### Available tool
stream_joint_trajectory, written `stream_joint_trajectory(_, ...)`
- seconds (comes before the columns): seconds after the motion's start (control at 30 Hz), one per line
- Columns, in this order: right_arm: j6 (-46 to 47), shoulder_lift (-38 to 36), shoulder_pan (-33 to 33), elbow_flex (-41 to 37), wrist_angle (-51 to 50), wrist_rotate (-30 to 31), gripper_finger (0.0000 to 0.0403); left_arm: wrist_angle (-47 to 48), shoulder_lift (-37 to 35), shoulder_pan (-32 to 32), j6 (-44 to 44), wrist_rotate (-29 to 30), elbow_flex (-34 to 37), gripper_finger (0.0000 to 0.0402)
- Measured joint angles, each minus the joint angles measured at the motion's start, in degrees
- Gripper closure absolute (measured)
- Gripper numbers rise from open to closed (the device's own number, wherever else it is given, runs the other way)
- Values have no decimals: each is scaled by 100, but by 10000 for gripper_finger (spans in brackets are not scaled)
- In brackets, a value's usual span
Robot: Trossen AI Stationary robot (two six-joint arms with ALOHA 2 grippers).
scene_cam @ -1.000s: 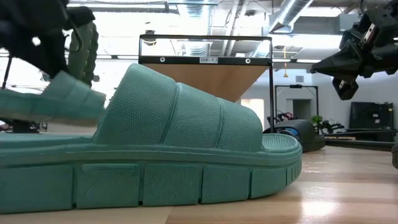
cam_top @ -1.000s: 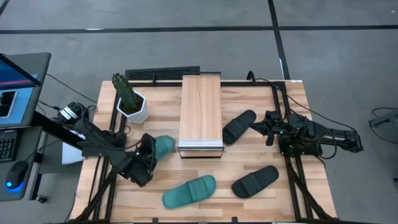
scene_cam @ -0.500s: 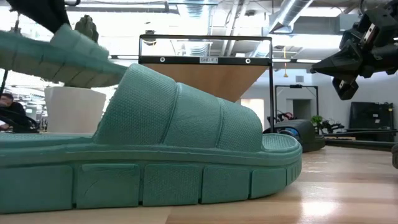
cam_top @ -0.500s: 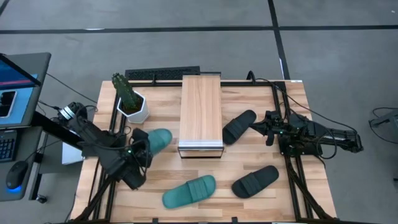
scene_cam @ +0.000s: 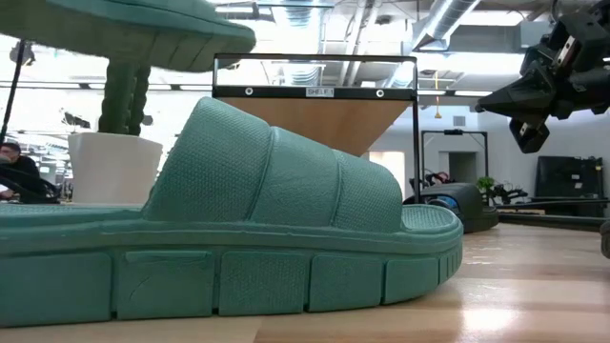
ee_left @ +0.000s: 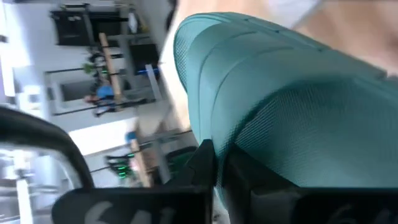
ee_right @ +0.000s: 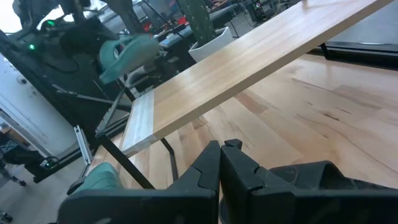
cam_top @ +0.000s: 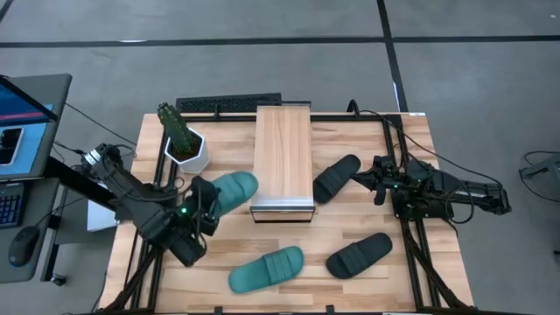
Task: Pick and place slides into the shelf
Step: Put the top green slide on the shelf
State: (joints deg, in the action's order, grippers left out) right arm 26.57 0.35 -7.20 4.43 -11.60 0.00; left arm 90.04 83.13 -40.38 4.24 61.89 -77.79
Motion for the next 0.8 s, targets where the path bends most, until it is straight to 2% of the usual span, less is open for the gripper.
stream_joint_trajectory(0.33, 0, 1, 1, -1, 0, 0, 401, -68, -118, 956, -1716, 827, -461, 401)
stream_joint_trajectory(0.47, -1, 0, 1, -1, -2, 0, 401, -837, -376, 1316, -2740, 844, -519, 401)
stream_joint_trajectory(0.63, 0, 0, 2, -1, 0, -1, 401, -2579, -765, 1800, -4744, 351, -523, 401)
stream_joint_trajectory(0.8, 0, 0, 1, -1, -1, 0, 401, -4461, -996, 2447, -6695, -640, -523, 401)
